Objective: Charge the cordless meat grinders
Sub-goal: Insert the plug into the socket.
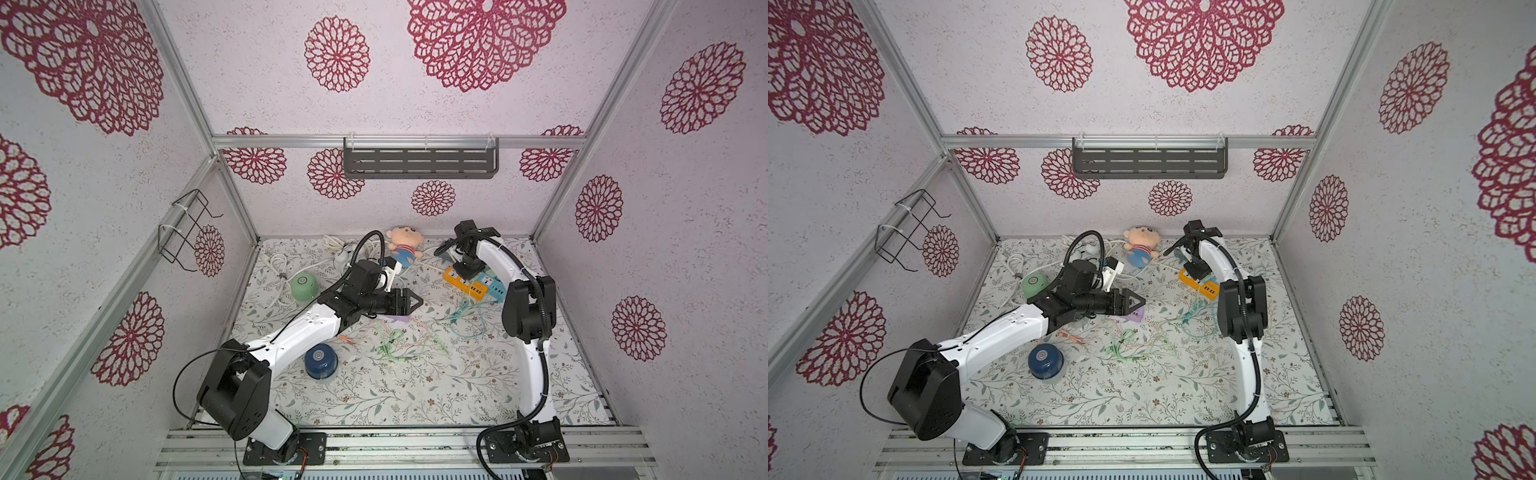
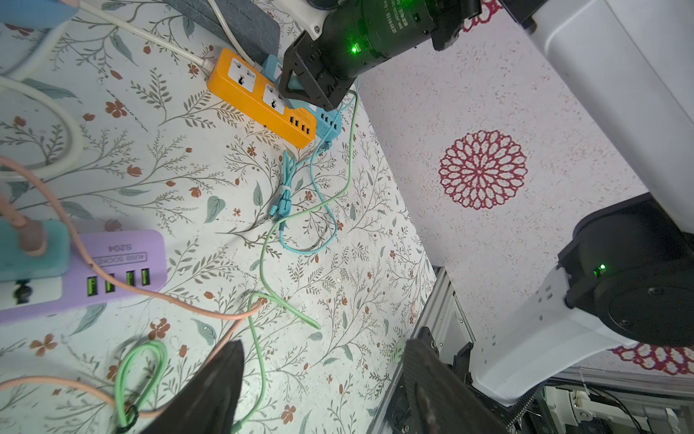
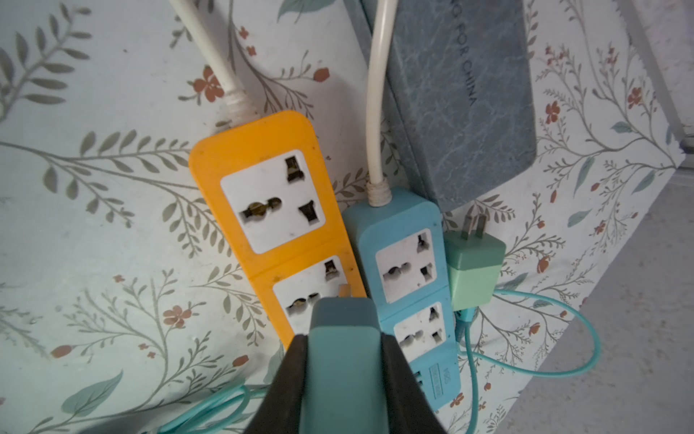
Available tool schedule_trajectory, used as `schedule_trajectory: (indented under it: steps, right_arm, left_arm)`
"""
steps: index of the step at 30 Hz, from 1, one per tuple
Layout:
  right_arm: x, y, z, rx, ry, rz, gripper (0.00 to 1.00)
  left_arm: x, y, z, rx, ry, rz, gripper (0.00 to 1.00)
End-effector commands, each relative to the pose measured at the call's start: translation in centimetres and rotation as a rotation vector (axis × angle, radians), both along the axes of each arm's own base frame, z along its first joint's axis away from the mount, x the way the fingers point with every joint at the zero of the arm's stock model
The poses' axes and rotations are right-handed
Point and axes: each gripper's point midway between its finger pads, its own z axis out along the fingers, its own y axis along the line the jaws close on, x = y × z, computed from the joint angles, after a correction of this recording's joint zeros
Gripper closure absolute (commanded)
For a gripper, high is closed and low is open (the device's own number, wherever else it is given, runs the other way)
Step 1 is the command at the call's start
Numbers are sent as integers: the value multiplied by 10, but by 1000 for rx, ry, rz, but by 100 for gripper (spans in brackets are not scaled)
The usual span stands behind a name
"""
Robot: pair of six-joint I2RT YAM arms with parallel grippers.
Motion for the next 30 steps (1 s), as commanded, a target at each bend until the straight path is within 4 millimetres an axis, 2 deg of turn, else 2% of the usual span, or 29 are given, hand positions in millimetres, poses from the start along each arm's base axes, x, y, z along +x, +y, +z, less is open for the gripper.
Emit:
schedule_trajectory:
  steps: [1, 9, 14, 24, 27, 30]
  right_arm:
    - [2, 0, 27, 40, -36, 33, 100]
    - [1, 12, 11, 121, 13, 63, 100]
    - [-14, 28, 0, 144, 71, 94, 100]
    - [-59, 82, -9, 163, 182, 174, 100]
    - [-62, 88, -18, 165, 212, 123, 100]
    - [-59, 88, -36, 176, 254, 51, 100]
  left_arm:
    - [-3, -3, 14, -33, -37, -25, 30]
    - [-3, -4, 8, -24, -25, -22, 31]
    - [-1, -5, 6, -36, -18, -12, 32]
    - [1, -8, 6, -55, -25, 7, 34]
    - [1, -7, 6, -58, -29, 14, 34]
    - [0, -6, 7, -62, -30, 23, 35]
